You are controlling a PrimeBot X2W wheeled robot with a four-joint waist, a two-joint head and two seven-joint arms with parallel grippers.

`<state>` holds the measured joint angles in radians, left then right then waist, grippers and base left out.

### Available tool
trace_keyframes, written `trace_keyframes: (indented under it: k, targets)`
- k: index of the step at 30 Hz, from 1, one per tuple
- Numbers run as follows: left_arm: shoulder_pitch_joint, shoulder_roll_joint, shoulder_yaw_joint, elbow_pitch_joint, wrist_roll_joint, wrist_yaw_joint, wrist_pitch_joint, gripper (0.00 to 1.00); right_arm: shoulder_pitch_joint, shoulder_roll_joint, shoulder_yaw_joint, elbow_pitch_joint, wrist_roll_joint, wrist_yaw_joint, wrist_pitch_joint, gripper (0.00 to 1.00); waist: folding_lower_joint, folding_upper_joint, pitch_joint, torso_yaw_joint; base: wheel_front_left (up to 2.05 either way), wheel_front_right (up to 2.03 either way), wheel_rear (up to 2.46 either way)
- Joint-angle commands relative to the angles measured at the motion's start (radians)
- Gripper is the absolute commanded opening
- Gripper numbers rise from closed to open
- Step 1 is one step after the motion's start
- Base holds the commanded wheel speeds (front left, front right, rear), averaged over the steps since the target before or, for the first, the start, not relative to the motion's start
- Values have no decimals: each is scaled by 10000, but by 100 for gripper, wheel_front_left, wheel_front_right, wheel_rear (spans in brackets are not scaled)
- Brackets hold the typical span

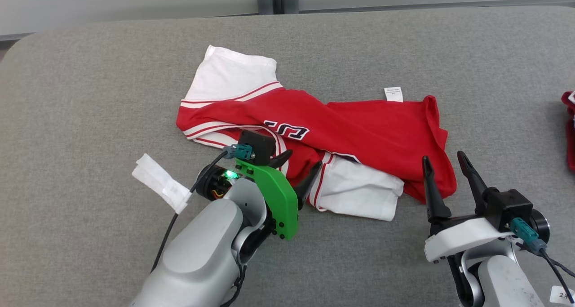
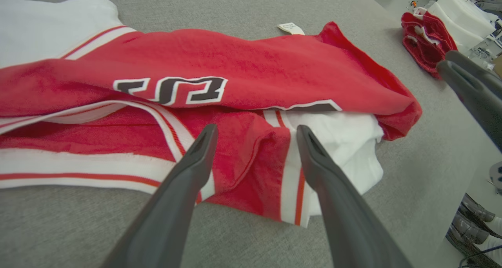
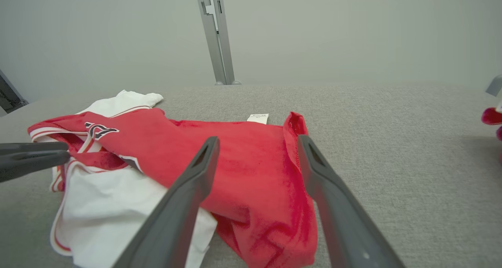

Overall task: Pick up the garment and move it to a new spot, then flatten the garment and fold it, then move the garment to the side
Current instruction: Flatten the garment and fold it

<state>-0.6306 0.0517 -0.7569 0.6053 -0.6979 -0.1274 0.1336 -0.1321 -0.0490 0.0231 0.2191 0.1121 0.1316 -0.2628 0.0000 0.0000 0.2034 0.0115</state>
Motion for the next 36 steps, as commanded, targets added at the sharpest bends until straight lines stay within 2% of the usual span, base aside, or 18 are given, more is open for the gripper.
trace_keyframes:
  k: [1,6,11,17,18,19,20,26,32,36]
  targets:
    - [97,22,-23,-60,-141,-4,159,100,60,-28,-2,-8,44,-20,-26,100,0,0,-7,-195,0,0,0]
    - [197,14,-61,-54,-353,307,609,100,102,-28,-81,-46,113,-20,-26,100,0,0,8,-516,0,0,0]
    - [269,11,-94,-84,-656,358,933,100,122,-25,-133,-67,118,-20,-26,100,0,0,30,-631,0,0,0]
    - [97,8,-40,23,-784,645,849,100,50,-25,-74,-28,106,-20,-26,100,0,0,29,-705,0,0,0]
    - [25,7,-20,66,-735,696,748,48,39,-26,-60,-26,101,-20,-26,100,0,0,32,-715,0,0,0]
    - [-42,7,16,94,-686,751,588,10,26,-26,-49,-22,97,-20,-26,100,0,0,33,-721,0,0,0]
    - [-63,6,4,186,-650,763,502,0,16,-26,-37,-20,93,-20,-26,100,0,0,32,-724,0,0,0]
    - [104,141,461,509,-881,877,-372,0,110,-25,-156,-59,-36,-20,-26,100,0,0,40,-584,0,0,0]
    - [639,633,1363,101,-1299,999,-1581,0,246,-30,-447,-192,-234,-20,-26,100,0,0,5,-207,0,0,0]
    - [981,1022,1890,-249,-1435,1301,-2253,0,309,-27,-684,-287,-329,-20,-26,100,0,0,-55,61,0,0,0]
